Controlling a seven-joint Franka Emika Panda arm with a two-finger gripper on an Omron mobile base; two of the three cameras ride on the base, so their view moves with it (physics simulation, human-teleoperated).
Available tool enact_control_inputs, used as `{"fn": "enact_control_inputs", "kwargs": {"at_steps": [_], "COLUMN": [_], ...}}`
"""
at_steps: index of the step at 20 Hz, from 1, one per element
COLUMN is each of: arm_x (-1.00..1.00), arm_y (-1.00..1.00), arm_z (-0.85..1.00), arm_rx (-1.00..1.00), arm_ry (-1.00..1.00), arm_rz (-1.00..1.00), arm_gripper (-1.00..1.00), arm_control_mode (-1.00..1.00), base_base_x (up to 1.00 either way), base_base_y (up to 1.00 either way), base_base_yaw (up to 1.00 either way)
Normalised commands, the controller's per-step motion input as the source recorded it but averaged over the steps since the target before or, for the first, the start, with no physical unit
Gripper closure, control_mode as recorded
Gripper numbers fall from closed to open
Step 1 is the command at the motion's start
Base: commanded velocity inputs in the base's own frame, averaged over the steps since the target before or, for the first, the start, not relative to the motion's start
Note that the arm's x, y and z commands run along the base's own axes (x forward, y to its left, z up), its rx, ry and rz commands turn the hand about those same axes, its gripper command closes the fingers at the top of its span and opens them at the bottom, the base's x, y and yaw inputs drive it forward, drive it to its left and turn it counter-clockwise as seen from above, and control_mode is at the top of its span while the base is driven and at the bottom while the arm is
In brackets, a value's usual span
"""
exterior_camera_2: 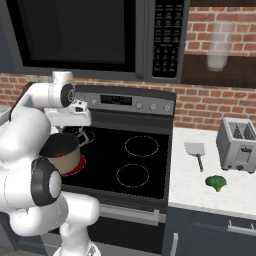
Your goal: Put the tomato and broccoli in the pot. Retrieve the spatula and lightly stir the vegetables in the pot.
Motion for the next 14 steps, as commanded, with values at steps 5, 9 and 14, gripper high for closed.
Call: {"fn": "enact_control_inputs", "kwargs": {"at_steps": [5,9,14], "arm_x": [-0.27,-0.01,0.0], "arm_y": [-1.0,-1.0,-1.0], "arm_z": [0.0,-0.31,-0.3], "arm_rx": [0.0,-0.01,-0.01], "arm_ry": [0.1,0.02,0.02], "arm_rz": [-0.34,-0.35,-0.39], "arm_gripper": [-1.0,-1.0,-1.0], "arm_control_mode": [-1.0,-1.0,-1.0], "base_base_x": [0.0,0.0,0.0], "base_base_y": [0.0,0.0,0.0], "base_base_yaw": [0.0,0.0,0.0]}}
